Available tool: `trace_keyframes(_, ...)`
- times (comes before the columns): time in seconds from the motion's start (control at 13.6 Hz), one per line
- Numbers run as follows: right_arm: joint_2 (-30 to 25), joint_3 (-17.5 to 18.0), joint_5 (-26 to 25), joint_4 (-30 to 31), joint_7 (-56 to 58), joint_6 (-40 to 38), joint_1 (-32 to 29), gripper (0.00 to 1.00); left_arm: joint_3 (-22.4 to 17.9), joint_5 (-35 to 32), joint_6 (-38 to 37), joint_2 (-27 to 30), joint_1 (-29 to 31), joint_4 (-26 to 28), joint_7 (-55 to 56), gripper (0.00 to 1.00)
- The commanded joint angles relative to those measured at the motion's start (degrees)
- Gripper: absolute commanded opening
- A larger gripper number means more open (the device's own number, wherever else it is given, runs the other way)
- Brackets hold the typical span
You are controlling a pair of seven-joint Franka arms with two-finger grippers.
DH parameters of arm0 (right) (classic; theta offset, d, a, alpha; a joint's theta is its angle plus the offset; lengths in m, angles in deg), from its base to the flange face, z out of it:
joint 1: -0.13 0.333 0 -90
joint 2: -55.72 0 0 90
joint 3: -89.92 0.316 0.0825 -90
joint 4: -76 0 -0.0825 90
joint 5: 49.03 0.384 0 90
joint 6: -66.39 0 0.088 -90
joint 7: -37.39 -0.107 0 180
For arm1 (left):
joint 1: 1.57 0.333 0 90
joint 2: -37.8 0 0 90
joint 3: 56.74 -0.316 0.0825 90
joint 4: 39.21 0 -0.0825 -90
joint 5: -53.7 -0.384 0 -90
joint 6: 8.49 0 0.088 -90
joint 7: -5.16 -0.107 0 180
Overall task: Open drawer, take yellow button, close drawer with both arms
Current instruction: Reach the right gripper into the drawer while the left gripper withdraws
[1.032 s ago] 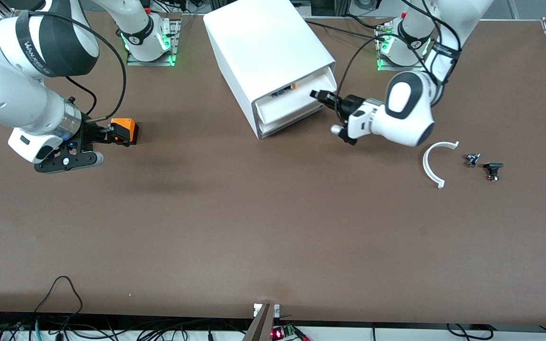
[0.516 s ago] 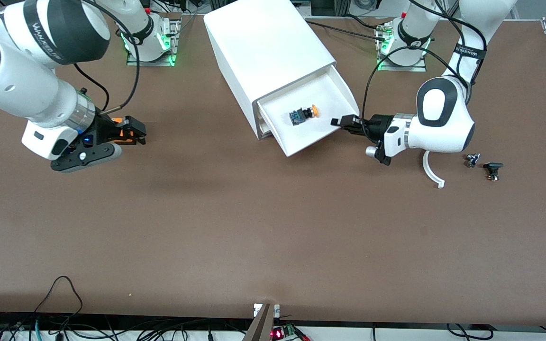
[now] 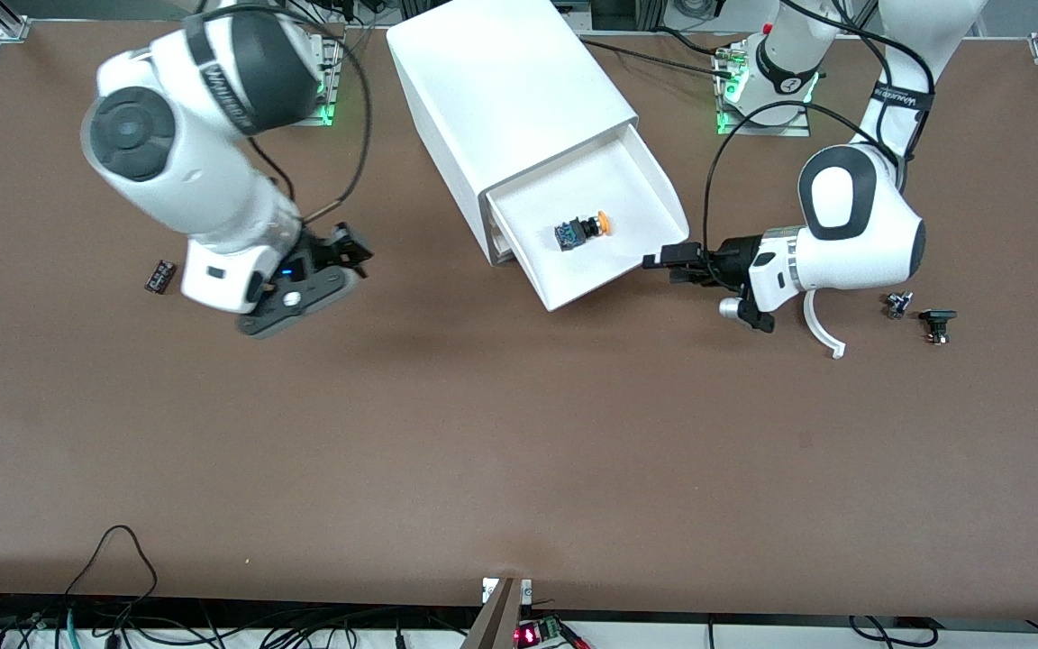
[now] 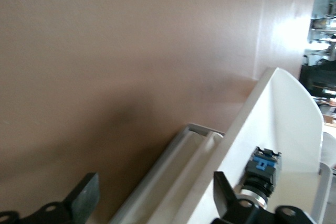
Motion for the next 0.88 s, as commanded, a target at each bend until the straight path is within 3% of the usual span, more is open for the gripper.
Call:
trace_keyframes(0.0,6.2,1.3,1.2,-10.2,6.3,-0.7,2.9,1.00,-0.1,-3.7,4.2,5.6,2.4,0.3,1.4,1.00)
trace_keyframes(0.22,11.4,6.3,1.1,-18.7,13.5,0.9,2.9,1.00,-2.7,-3.1,5.4,7.3,4.3,-0.9,1.3,1.00)
trace_keyframes(0.44,14.7,10.5,1.1,-19.1,23.7,7.3,3.0,1.00,-5.1,-5.6,5.6,8.2,5.6,-2.2,1.4,1.00)
trace_keyframes(0.59,15.9,12.9,1.0,-19.1,29.5,8.6,3.5,1.00,-7.0,-15.9,3.7,8.4,5.6,-5.2,1.5,1.00)
trace_keyframes(0.81,16.3,13.0,0.5,-19.1,34.9,7.6,6.2,1.00,-8.7,-29.5,-3.3,9.1,5.8,-11.4,2.1,1.00)
